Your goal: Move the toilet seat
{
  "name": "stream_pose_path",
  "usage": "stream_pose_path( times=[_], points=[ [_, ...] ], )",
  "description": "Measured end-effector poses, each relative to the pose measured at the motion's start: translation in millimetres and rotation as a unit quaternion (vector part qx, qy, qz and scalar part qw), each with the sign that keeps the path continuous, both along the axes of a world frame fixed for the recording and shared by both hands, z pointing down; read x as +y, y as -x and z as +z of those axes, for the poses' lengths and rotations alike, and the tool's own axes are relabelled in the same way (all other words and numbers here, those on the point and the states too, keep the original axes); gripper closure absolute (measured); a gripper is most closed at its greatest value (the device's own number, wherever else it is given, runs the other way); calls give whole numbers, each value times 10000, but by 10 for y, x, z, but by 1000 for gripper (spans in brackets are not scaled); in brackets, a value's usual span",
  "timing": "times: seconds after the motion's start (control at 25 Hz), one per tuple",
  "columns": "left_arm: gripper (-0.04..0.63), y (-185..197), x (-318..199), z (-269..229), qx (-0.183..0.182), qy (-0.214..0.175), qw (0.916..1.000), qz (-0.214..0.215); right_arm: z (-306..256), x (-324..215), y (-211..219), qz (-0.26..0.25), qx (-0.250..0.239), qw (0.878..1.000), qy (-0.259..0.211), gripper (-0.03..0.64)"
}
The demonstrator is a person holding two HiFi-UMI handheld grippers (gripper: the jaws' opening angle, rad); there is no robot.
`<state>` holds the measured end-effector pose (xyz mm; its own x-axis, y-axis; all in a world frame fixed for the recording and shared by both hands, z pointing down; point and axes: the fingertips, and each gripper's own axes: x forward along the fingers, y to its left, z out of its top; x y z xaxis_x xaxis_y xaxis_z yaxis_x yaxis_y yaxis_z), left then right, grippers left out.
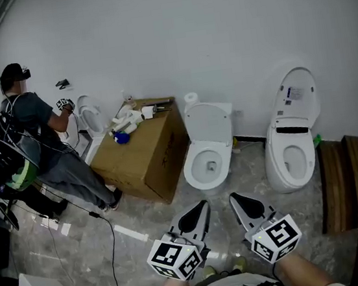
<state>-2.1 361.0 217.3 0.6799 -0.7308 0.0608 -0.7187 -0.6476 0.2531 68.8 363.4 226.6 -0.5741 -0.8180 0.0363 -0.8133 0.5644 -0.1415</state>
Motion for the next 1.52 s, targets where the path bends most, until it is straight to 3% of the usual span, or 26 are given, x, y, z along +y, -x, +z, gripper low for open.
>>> stream_pose_path(
  times=[0.24, 0.56, 0.96, 1.24, 1.52],
  points=[
    [586, 45, -126, 158, -257, -64, 9992, -295, 168, -63, -81, -74, 321, 9992, -234, 603],
    [586, 272, -389, 296, -343, 55, 9968, -719, 412, -305, -73, -160, 346, 9993, -10, 603],
    [586, 428, -1023, 571, -126, 255, 9979, -590, 773, -938, 214, -259, 700, 9971, 178, 603],
    [586, 684, -1925, 942, -199, 426, 9982, -375, 1139, -1777, 561, -187, 922, 9946, 433, 603],
    [586, 926, -2916, 1416, -412, 428, 9982, 105, 1744, -2762, 925, 155, 1260, 9905, 538, 603]
  ],
)
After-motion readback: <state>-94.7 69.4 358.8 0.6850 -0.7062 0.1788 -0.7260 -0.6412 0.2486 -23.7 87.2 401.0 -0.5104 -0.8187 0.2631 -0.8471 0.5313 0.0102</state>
